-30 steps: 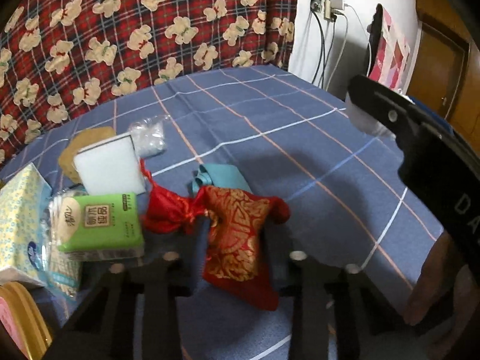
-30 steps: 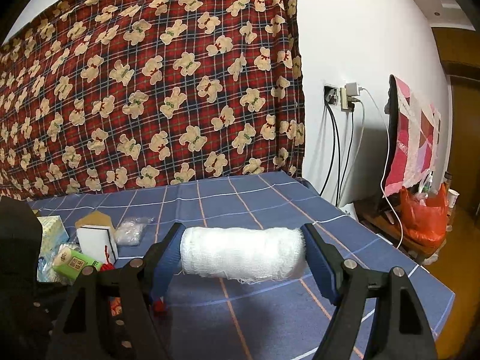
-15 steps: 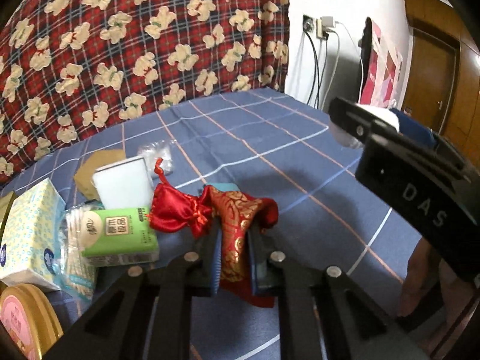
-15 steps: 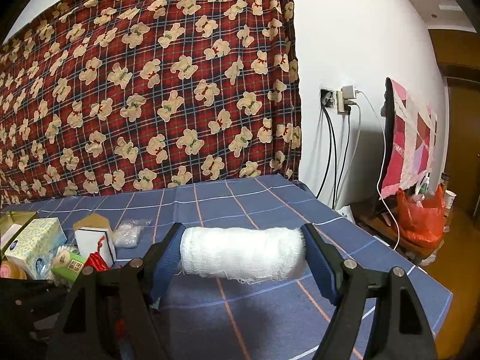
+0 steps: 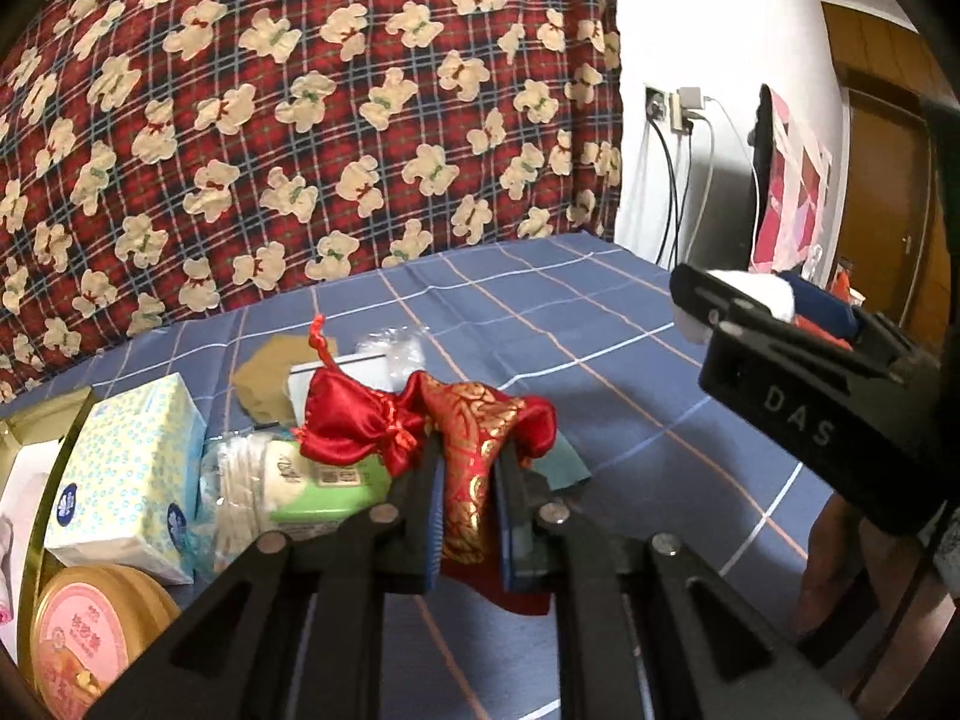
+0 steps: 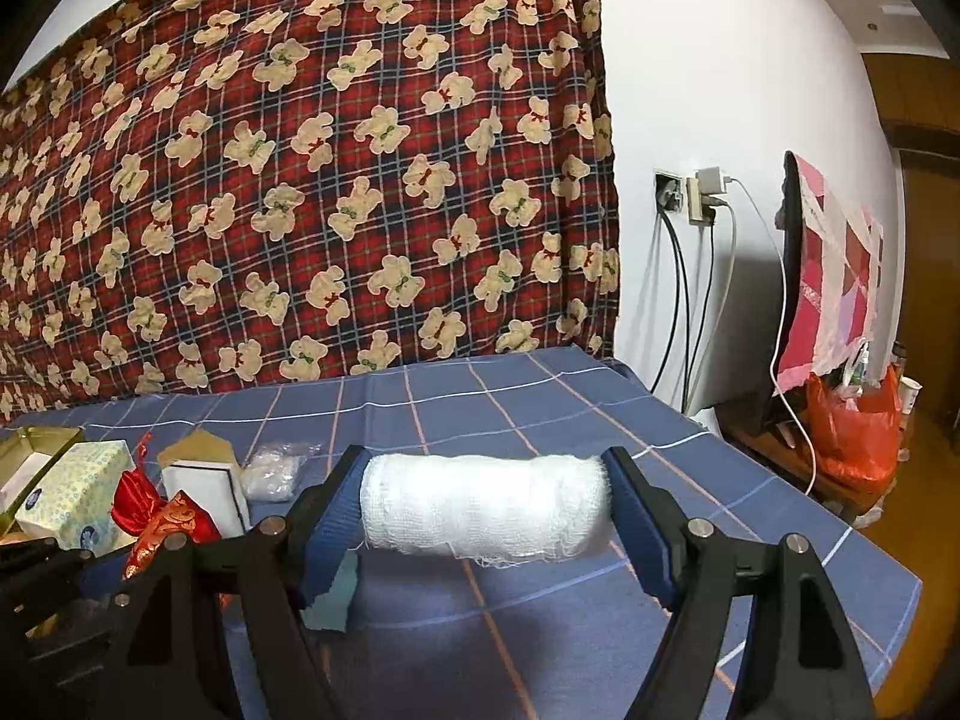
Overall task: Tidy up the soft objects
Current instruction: 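Lift the red-gold pouch with left tool while right tool holds the cotton roll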
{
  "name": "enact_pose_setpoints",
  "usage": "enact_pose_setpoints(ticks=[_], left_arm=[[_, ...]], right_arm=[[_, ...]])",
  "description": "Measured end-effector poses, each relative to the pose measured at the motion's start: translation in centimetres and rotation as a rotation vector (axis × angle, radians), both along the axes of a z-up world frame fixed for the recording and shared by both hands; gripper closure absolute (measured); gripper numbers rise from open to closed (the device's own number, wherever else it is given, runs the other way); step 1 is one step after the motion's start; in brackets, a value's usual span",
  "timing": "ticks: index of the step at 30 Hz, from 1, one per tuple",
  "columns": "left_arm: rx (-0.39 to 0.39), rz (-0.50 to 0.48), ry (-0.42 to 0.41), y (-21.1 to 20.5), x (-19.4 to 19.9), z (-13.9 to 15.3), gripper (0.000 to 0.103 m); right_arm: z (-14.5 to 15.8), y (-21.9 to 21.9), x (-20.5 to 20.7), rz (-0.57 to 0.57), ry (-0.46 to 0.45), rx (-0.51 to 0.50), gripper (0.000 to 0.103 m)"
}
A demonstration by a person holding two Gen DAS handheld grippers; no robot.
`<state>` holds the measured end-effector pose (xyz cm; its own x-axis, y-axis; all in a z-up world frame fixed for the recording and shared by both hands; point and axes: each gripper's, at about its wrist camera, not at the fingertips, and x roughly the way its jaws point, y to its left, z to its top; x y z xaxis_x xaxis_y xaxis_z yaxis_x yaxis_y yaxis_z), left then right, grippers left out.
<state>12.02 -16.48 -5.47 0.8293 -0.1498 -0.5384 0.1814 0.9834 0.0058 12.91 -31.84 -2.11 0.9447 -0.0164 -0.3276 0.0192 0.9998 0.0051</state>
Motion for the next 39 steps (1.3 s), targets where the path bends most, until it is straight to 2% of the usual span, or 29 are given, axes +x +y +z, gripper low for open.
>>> enact_pose_setpoints(ticks=[11,16,24,39], left_arm=[[-0.01,0.076,-0.072,2.1,-1.1,0.6,0.091],[-0.005,0.097,-0.098,2.6,-1.5,0.8,0.091],[-0.006,0.121,-0.108,3.4,-1.9,1.0,0.091],[-0.024,0.145,-0.11,4.4,-2.4,1.1,0.091]], right_arm=[[-0.2,1.8,0.1,0.025,-0.005,-0.008,0.024],[-0.2,3.5,-0.1,0.045,-0.015,-0.05,0.024],[-0.3,4.1,-0.3,0.073,-0.024,-0.016,0.024],[-0.3,6.2,-0.8,0.104,-0.041,-0.029,0.024]])
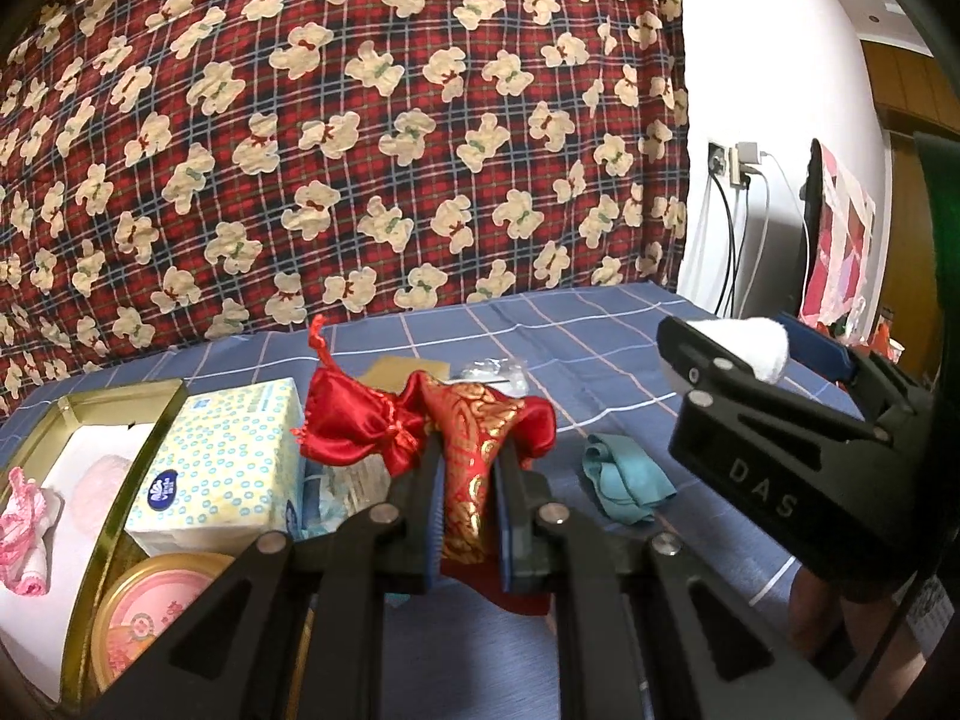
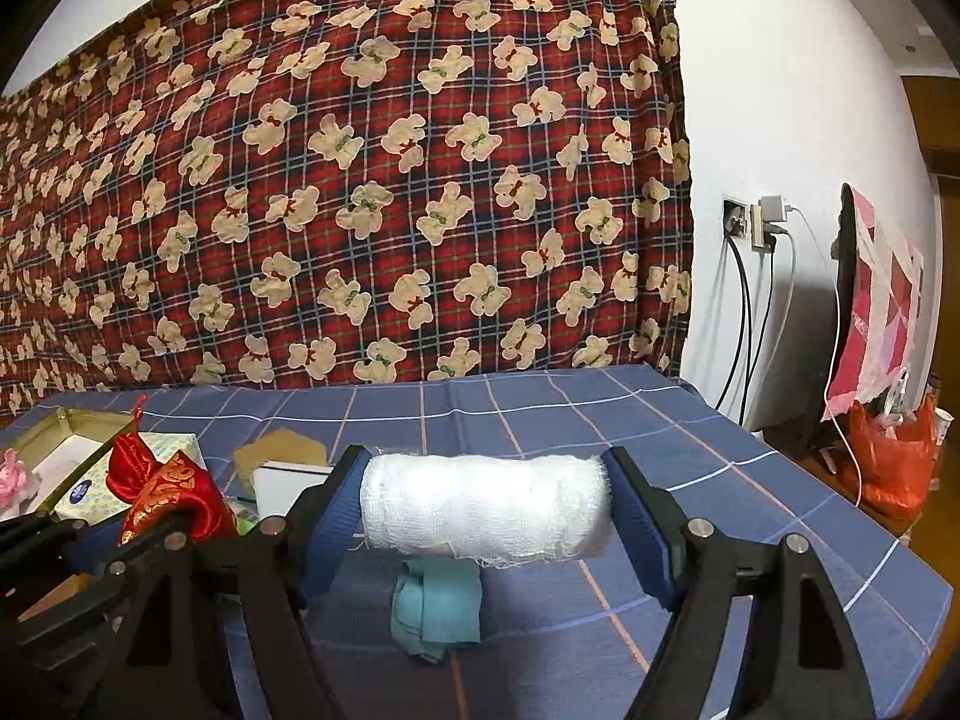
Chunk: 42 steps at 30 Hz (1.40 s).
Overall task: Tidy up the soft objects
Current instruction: 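Lift the red-gold pouch with left tool while right tool holds the cotton roll, then carry the pouch with left tool toward the gold tray while right tool carries the cotton roll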
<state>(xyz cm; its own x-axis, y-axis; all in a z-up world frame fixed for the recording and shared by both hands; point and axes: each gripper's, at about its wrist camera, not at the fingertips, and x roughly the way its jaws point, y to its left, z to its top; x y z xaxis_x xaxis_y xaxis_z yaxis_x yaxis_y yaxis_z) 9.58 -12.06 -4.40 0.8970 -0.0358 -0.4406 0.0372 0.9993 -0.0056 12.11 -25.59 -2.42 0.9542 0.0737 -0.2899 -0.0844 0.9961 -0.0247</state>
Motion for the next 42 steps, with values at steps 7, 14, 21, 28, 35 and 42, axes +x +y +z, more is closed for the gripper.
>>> enact_pose_setpoints(ticks=[7,14,21,28,35,42], left_arm=[[-0.008,0.013,-0.002,0.8,-0.2,0.1,0.091],[-0.015,0.035,-0.012,2.1,-0.7,0.0,0.091],[-0.019,0.063,-0.018,3.6,-1.2,0.0,0.091],[-0.02,0.082,-0.024,4.6,-1.5,0.1,0.091],[-0.023,0.097,-0.031,5.6,-1.9,0.1,0.091],[-0.028,0.114,-0.037,6.4,-2.1,0.2,0.091]], right_arm=[[0.0,0.9,-0.1,0.013,0.002,-0.003,0.024],[-0.1,2.5,-0.2,0.033,0.006,-0.014,0.024],[-0.2,4.1,-0.3,0.058,0.008,-0.025,0.024],[-0.2,5.4,-0.4,0.08,0.01,-0.035,0.024],[-0.3,6.6,-0.5,0.097,0.014,-0.046,0.024],[-0.4,8.3,-0.7,0.129,0.01,-0.065,0.024]])
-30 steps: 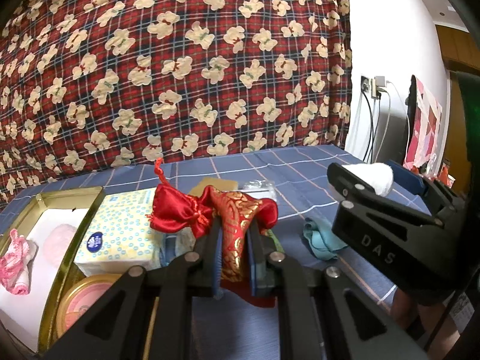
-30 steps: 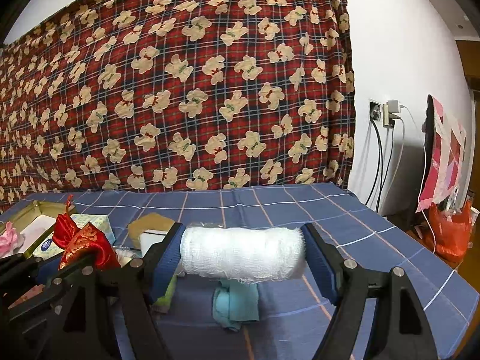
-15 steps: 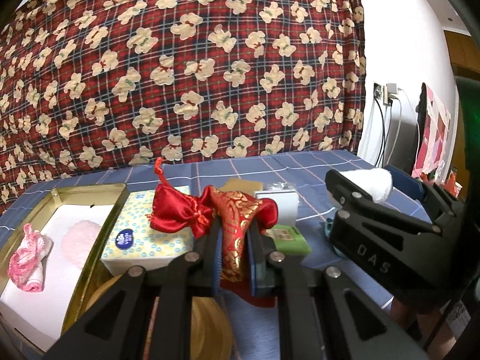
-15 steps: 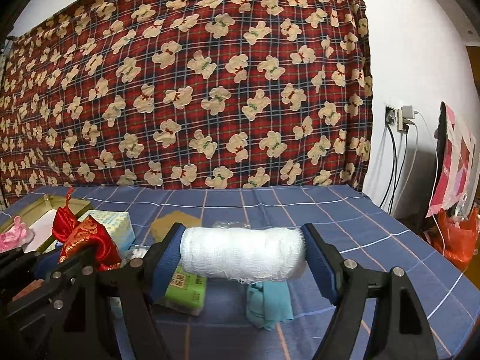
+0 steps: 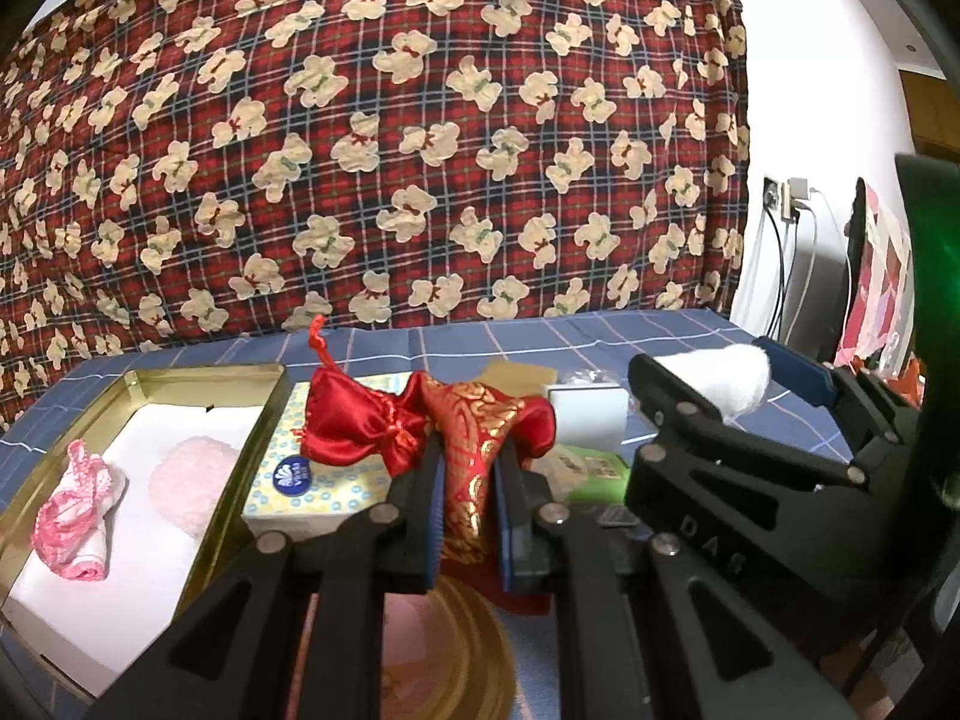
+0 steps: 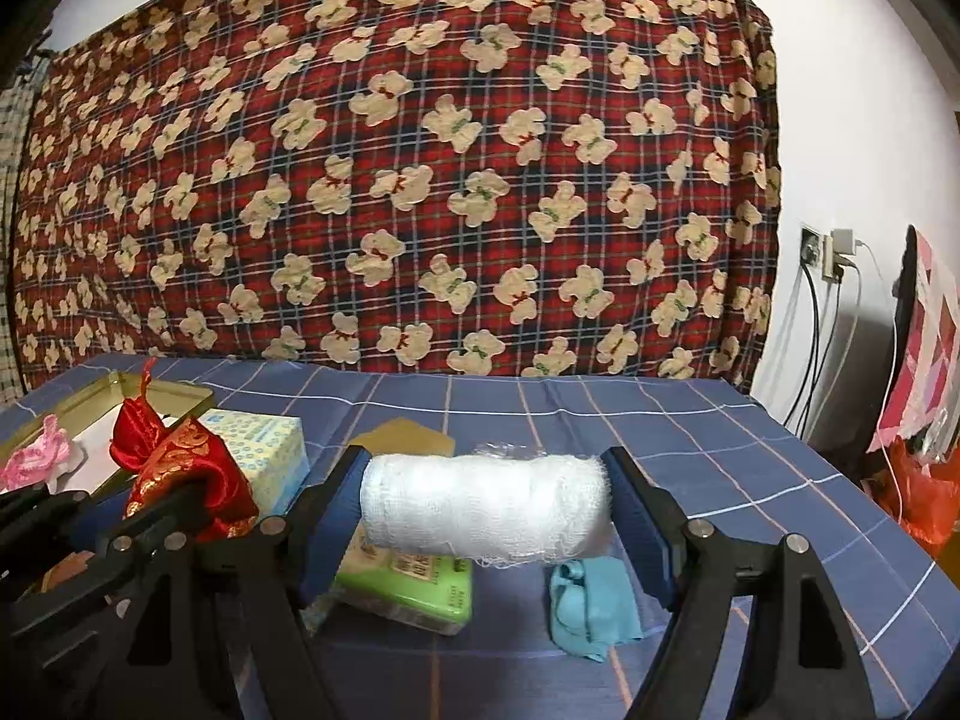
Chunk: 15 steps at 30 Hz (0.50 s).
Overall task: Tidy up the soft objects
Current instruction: 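Carry the pouch with left tool toward the gold tray while right tool carries the cotton roll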
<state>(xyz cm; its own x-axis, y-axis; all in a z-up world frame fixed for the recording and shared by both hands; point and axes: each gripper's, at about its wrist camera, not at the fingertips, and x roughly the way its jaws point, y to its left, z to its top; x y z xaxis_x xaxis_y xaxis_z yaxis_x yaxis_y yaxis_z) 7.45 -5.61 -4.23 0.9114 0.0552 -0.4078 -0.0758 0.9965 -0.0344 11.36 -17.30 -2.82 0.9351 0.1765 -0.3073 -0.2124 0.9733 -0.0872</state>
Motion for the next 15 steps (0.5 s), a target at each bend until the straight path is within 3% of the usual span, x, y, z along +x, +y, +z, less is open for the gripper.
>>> enact_pose_setpoints(ticks=[15], left_arm=[[-0.012,0.043,-0.011,2.2,-0.8,-0.1,0.091]], right_arm=[[-0.2,1.9,-0.2,0.035,-0.001,-0.015,0.024]])
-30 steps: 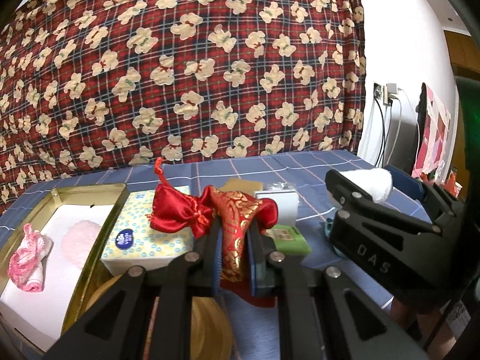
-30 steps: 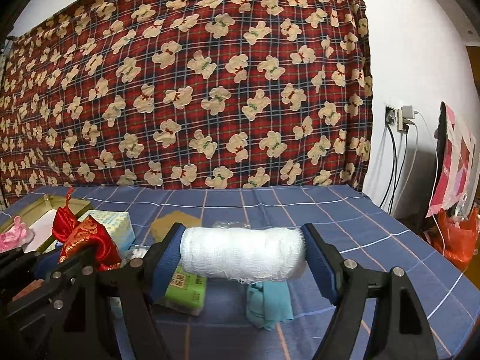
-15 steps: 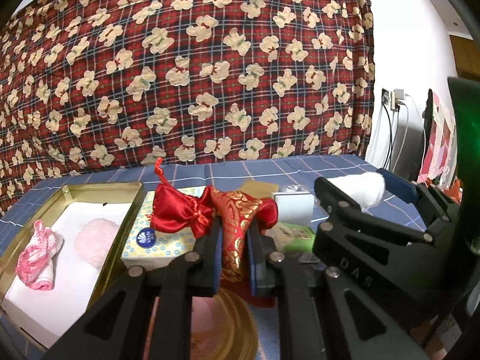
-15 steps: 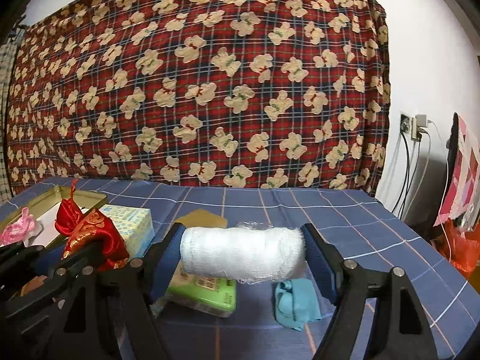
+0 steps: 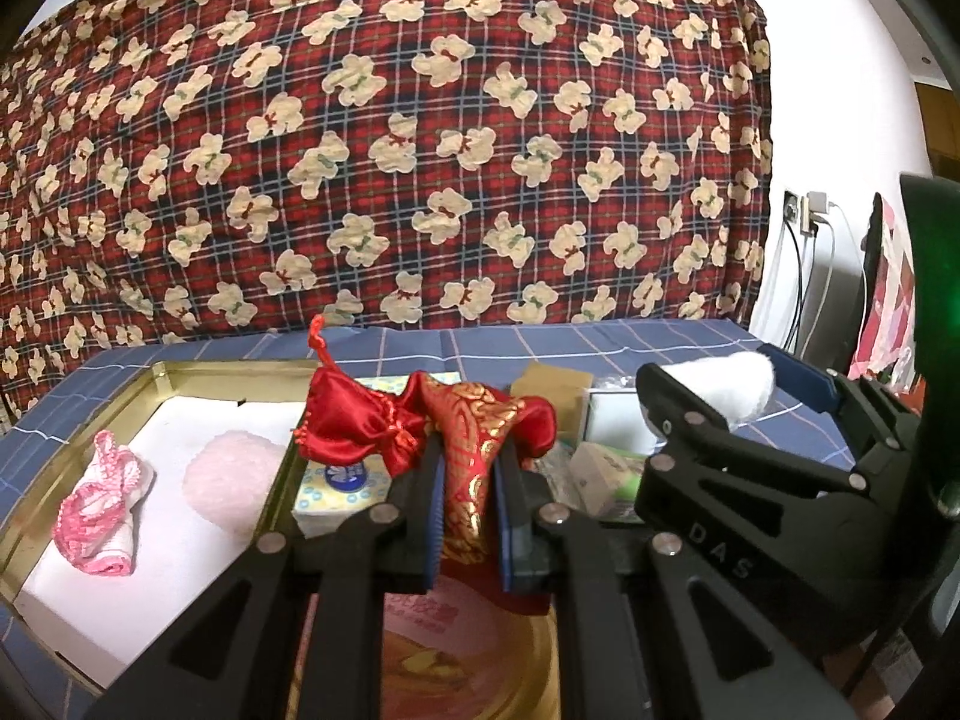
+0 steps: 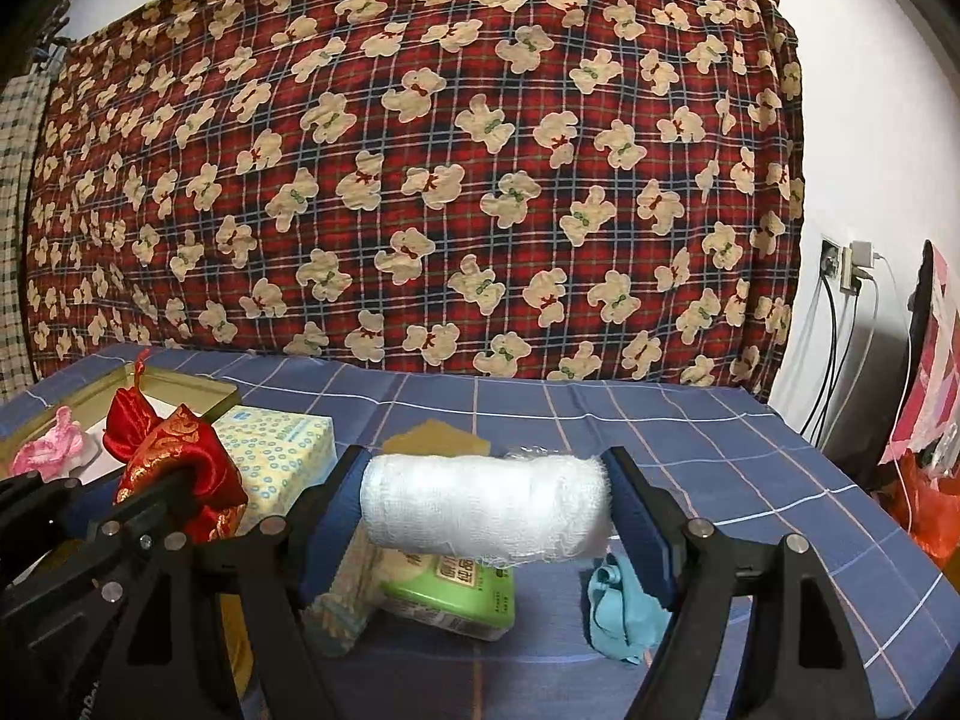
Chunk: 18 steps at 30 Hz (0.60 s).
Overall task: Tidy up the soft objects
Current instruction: 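Carry the pouch with left tool toward the gold tray while right tool carries the cotton roll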
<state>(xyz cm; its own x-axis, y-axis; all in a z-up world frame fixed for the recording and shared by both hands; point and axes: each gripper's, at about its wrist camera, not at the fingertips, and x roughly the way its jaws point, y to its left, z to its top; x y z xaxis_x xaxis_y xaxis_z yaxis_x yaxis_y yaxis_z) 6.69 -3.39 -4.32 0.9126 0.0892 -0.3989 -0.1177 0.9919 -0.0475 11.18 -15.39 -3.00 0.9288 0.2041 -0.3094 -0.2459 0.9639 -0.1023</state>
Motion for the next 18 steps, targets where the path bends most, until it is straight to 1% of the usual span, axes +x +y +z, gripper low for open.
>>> enact_pose_setpoints(ticks=[18], left_arm=[[-0.01,0.029,-0.01,1.8,-0.5,0.0,0.091]], right_arm=[[0.0,1.5,-0.4,0.054,-0.008,0.023,0.024]])
